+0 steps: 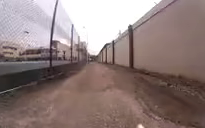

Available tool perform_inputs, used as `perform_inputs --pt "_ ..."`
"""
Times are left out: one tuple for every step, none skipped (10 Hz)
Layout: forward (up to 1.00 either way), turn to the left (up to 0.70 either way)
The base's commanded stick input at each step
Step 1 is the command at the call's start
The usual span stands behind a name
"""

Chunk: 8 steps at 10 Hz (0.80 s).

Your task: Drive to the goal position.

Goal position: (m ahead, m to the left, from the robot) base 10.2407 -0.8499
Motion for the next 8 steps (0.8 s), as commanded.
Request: perform_inputs --pt "0.70 0.00" --pt "0.70 0.21" --pt "0.70 0.28" --pt "0.70 0.04" --pt "0.70 0.00" --pt "0.70 0.00" --pt "0.70 0.00" --pt "0.70 0.00"
